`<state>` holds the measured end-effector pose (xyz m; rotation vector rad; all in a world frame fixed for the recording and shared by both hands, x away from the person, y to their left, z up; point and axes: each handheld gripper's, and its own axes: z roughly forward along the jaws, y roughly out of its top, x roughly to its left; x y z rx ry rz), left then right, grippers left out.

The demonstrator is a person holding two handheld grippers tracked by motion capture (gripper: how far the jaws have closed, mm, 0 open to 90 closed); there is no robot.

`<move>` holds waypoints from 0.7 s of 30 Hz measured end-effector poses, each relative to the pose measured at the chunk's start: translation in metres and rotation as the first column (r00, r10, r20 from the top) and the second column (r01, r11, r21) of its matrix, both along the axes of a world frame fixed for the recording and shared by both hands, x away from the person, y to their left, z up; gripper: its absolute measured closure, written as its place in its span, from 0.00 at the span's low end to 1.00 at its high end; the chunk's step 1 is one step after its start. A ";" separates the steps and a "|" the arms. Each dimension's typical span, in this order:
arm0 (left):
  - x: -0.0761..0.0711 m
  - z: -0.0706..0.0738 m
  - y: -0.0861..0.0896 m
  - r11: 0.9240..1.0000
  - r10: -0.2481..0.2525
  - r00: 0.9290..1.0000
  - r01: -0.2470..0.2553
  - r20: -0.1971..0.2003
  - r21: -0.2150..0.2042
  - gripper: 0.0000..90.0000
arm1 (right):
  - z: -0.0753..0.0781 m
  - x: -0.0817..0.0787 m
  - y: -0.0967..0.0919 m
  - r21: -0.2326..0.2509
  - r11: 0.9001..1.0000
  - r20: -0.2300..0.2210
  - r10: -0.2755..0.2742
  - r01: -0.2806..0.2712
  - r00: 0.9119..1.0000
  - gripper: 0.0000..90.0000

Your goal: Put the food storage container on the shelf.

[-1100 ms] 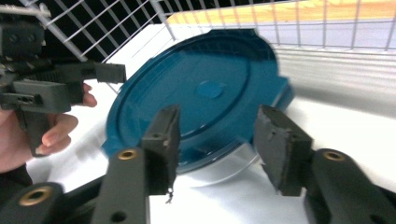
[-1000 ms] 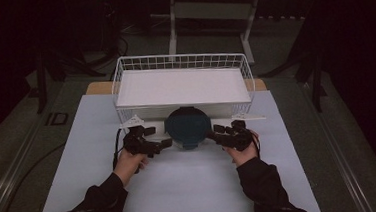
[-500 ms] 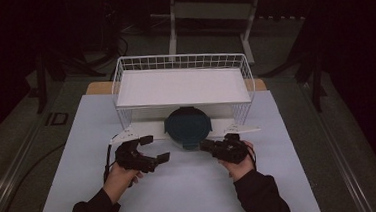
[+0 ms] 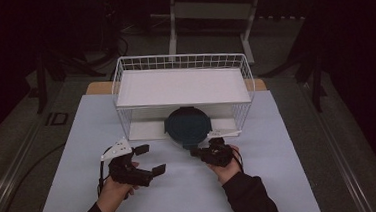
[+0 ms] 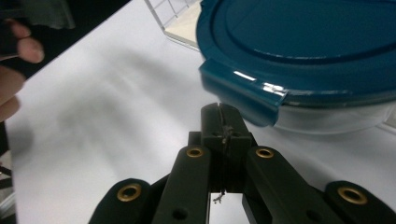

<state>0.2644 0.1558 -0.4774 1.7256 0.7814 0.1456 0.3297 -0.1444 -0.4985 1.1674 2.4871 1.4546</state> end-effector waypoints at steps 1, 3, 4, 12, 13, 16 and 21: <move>-0.001 0.000 0.000 1.000 0.000 1.000 0.000 -0.003 0.002 0.00 | -0.001 0.003 0.001 -0.011 1.000 0.005 -0.008 0.008 1.000 1.00; -0.003 -0.001 0.000 1.000 -0.001 1.000 0.001 0.009 0.004 0.00 | -0.001 0.007 0.002 0.003 1.000 -0.004 -0.006 0.006 1.000 1.00; -0.003 0.000 0.000 1.000 -0.001 1.000 0.001 0.015 0.008 0.00 | -0.001 0.008 0.003 -0.003 1.000 0.000 -0.010 0.010 1.000 1.00; -0.003 0.001 0.000 1.000 0.001 0.999 -0.001 0.041 0.009 0.00 | -0.003 0.025 0.008 -0.017 0.999 0.017 -0.036 0.037 0.999 1.00; -0.003 0.000 -0.001 1.000 0.000 0.999 -0.001 0.039 0.008 0.00 | -0.003 0.027 0.009 -0.016 0.999 0.015 -0.046 0.046 0.999 1.00; -0.004 -0.001 -0.001 1.000 -0.002 0.999 0.002 0.044 0.009 0.00 | -0.003 0.034 0.010 -0.019 0.998 0.021 -0.059 0.059 0.998 1.00; -0.006 -0.002 -0.002 1.000 -0.008 0.999 0.006 0.050 0.023 0.00 | -0.004 0.043 0.011 -0.018 0.998 0.025 -0.066 0.067 0.997 1.00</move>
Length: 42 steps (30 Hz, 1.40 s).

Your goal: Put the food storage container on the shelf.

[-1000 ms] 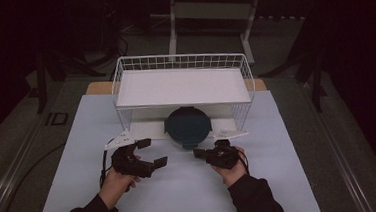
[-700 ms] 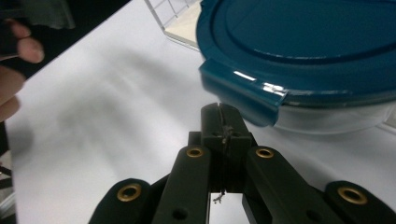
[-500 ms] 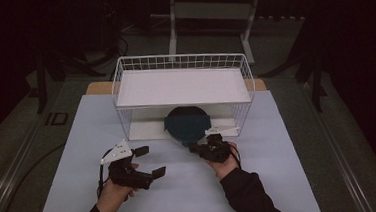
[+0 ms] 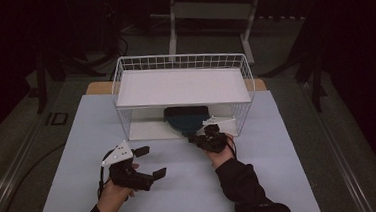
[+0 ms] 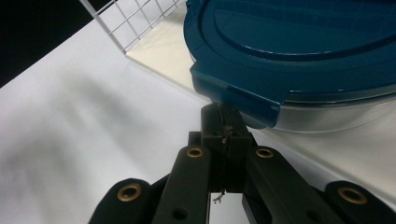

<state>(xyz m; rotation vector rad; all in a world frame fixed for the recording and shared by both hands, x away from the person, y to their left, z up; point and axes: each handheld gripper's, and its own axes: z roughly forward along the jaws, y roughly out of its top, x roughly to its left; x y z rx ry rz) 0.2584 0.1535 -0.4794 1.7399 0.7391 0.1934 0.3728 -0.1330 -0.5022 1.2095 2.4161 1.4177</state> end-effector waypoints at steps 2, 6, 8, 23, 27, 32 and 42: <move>-0.001 0.000 0.000 1.000 -0.003 1.000 0.003 0.002 -0.001 0.00 | 0.000 0.004 0.001 -0.002 1.000 0.002 -0.006 0.006 1.000 1.00; -0.002 0.002 0.001 1.000 -0.001 1.000 0.001 0.008 -0.008 0.00 | -0.001 0.011 0.001 -0.008 1.000 0.007 -0.025 0.025 1.000 1.00; -0.002 0.002 0.002 1.000 -0.001 1.000 0.001 0.013 -0.012 0.00 | -0.003 0.014 0.001 -0.015 1.000 -0.011 -0.026 0.026 1.000 1.00; -0.006 0.005 0.003 1.000 -0.005 1.000 0.005 0.019 -0.001 0.00 | 0.014 -0.014 -0.007 0.037 0.999 0.062 0.017 -0.019 0.998 0.60; -0.008 0.006 0.004 1.000 -0.002 1.000 0.002 0.024 -0.002 0.00 | 0.018 -0.026 -0.011 0.085 0.995 0.093 0.044 -0.052 0.995 0.29; -0.010 0.006 0.002 1.000 -0.012 0.999 0.012 0.030 0.016 0.00 | 0.018 -0.038 -0.017 0.097 0.990 0.111 0.091 -0.102 0.990 0.18; -0.016 0.005 0.000 0.999 -0.040 0.998 0.038 0.054 0.024 0.00 | 0.016 -0.061 -0.040 0.083 0.992 0.133 0.080 -0.091 0.988 0.16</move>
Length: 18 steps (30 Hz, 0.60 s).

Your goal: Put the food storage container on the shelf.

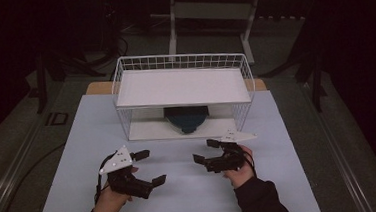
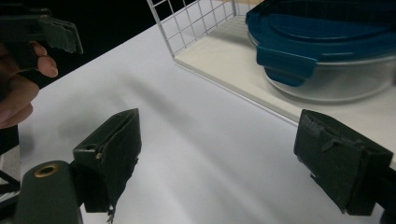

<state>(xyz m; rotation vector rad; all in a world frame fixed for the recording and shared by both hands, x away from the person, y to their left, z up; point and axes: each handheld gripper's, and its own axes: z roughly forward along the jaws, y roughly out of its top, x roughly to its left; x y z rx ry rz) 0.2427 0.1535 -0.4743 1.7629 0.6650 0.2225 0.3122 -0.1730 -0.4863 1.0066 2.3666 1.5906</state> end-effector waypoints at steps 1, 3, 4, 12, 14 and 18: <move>-0.001 0.000 0.000 1.000 -0.003 1.000 0.003 0.000 0.003 0.00 | 0.001 -0.005 -0.005 0.005 1.000 0.004 -0.003 0.003 1.000 0.17; -0.002 -0.001 0.000 1.000 -0.008 1.000 0.008 -0.002 0.004 0.00 | 0.002 -0.007 -0.006 0.002 1.000 0.008 -0.005 0.005 1.000 0.17; -0.003 -0.001 0.000 1.000 -0.009 1.000 0.009 -0.003 0.005 0.00 | 0.003 -0.011 -0.009 0.003 1.000 0.022 -0.010 0.010 1.000 0.17; -0.008 -0.003 0.003 1.000 -0.016 1.000 0.016 -0.013 0.014 0.00 | 0.005 -0.033 -0.026 0.005 1.000 0.027 -0.002 0.002 1.000 0.17; -0.010 -0.003 0.003 1.000 -0.015 1.000 0.015 -0.009 0.020 0.00 | 0.004 -0.037 -0.029 0.004 1.000 0.028 -0.004 0.004 1.000 0.17; -0.013 -0.003 0.005 1.000 -0.012 1.000 0.012 -0.006 0.019 0.00 | 0.005 -0.047 -0.036 -0.013 1.000 0.045 -0.005 0.006 0.999 0.18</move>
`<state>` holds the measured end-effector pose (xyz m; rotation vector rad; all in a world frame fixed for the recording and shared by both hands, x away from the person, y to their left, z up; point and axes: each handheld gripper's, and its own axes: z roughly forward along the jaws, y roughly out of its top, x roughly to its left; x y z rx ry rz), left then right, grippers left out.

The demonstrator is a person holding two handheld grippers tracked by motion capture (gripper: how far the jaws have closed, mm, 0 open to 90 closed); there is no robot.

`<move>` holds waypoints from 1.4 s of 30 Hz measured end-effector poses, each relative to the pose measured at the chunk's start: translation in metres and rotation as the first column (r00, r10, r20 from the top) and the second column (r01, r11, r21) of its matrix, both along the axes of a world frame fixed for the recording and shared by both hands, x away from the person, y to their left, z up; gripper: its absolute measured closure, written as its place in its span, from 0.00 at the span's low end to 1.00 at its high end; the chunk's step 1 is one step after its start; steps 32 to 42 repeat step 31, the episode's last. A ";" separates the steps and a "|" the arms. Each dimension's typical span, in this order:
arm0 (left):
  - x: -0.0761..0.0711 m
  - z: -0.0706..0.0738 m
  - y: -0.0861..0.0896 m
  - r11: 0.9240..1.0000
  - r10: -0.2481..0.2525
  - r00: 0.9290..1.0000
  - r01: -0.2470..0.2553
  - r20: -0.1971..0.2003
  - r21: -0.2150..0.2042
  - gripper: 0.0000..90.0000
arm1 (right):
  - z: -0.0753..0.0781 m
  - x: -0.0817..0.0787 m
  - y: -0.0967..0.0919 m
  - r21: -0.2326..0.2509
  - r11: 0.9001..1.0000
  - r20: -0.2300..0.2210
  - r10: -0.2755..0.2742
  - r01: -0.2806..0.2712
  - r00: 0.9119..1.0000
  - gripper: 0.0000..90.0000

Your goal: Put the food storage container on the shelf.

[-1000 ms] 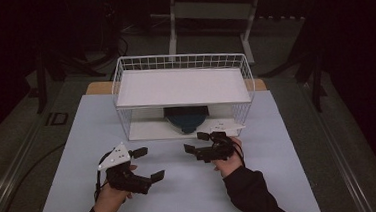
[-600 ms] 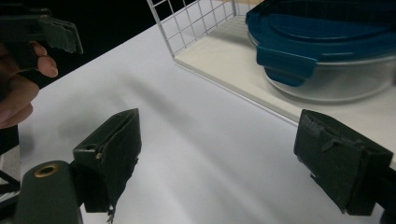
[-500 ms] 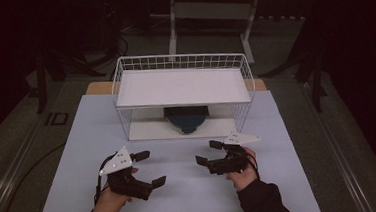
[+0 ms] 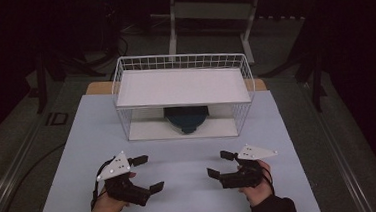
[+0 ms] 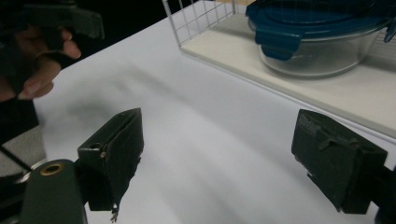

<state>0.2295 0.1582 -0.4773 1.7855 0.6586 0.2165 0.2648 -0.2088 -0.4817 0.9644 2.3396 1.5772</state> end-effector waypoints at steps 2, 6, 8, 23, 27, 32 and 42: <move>-0.001 -0.001 0.001 1.000 -0.003 1.000 0.003 -0.002 0.000 0.00 | 0.000 -0.004 -0.003 0.005 1.000 0.003 -0.004 0.004 1.000 0.18; -0.003 -0.002 0.000 1.000 -0.009 1.000 0.009 -0.002 0.011 0.00 | -0.002 -0.011 -0.011 0.003 1.000 0.016 -0.007 0.007 1.000 0.18; -0.004 -0.002 0.000 1.000 -0.013 1.000 0.013 0.002 0.010 0.00 | -0.004 -0.013 -0.016 0.004 1.000 0.017 -0.012 0.012 1.000 0.18; -0.002 -0.007 -0.002 0.999 -0.032 1.000 0.032 -0.001 0.005 0.00 | -0.023 -0.013 -0.038 -0.034 0.999 -0.002 -0.042 0.042 0.999 0.19; -0.001 -0.008 -0.002 0.999 -0.033 0.999 0.033 -0.001 0.007 0.00 | -0.025 -0.013 -0.035 -0.045 0.998 -0.010 -0.037 0.037 0.999 0.19; -0.001 -0.008 -0.002 0.999 -0.033 0.999 0.033 0.000 0.003 0.00 | -0.027 -0.012 -0.035 -0.043 0.998 -0.023 -0.037 0.036 0.999 0.19; -0.001 -0.008 -0.002 0.999 -0.033 0.999 0.033 0.000 0.003 0.00 | -0.027 -0.012 -0.035 -0.043 0.998 -0.023 -0.037 0.036 0.999 0.19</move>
